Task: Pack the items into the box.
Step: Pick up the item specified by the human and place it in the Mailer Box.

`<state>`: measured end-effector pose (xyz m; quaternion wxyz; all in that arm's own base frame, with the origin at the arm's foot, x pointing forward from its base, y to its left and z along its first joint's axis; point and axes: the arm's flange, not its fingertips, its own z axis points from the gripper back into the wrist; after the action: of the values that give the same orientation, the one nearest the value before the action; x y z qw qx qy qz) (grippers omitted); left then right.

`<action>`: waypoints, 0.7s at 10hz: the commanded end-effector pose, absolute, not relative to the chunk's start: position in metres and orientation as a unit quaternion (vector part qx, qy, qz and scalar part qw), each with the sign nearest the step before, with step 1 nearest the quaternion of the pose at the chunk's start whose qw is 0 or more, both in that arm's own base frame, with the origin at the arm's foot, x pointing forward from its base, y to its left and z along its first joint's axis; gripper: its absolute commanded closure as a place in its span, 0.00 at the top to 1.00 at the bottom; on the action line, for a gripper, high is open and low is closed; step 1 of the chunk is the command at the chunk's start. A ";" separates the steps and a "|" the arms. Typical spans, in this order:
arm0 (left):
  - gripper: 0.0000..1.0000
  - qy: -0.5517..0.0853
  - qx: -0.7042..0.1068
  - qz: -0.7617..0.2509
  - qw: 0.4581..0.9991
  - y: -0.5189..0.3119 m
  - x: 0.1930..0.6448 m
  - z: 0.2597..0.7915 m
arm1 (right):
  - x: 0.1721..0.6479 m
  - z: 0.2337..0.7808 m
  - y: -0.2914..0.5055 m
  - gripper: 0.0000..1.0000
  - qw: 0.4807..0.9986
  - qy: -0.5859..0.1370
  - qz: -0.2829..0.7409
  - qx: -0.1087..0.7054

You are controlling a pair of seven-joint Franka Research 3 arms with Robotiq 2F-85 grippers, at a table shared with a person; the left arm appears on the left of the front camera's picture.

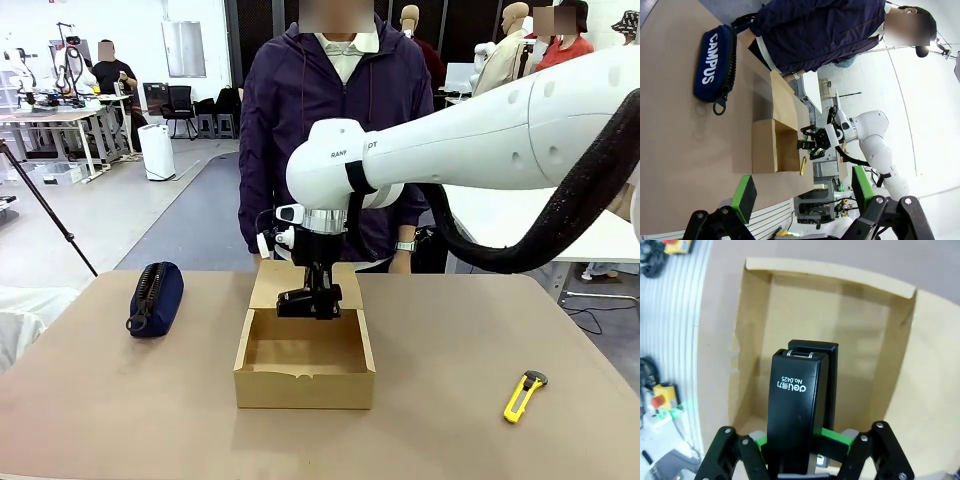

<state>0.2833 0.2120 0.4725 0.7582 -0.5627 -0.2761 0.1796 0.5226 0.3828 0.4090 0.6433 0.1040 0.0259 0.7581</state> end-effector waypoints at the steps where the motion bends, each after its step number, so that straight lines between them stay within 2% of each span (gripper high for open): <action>1: 1.00 -0.284 -0.568 0.174 0.753 0.212 0.284 0.474 | 0.520 0.386 0.378 0.00 0.646 0.030 0.752 0.129; 3: 1.00 -0.284 -0.568 0.174 0.753 0.212 0.284 0.474 | 0.511 0.344 0.380 0.00 0.714 0.056 0.688 0.121; 7: 1.00 -0.284 -0.568 0.174 0.753 0.212 0.284 0.474 | 0.501 0.339 0.375 0.00 0.741 0.029 0.665 0.093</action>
<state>0.2833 0.2120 0.4724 0.7582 -0.5627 -0.2761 0.1796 0.5103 0.3803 0.3256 0.7310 0.1138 0.0522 0.6708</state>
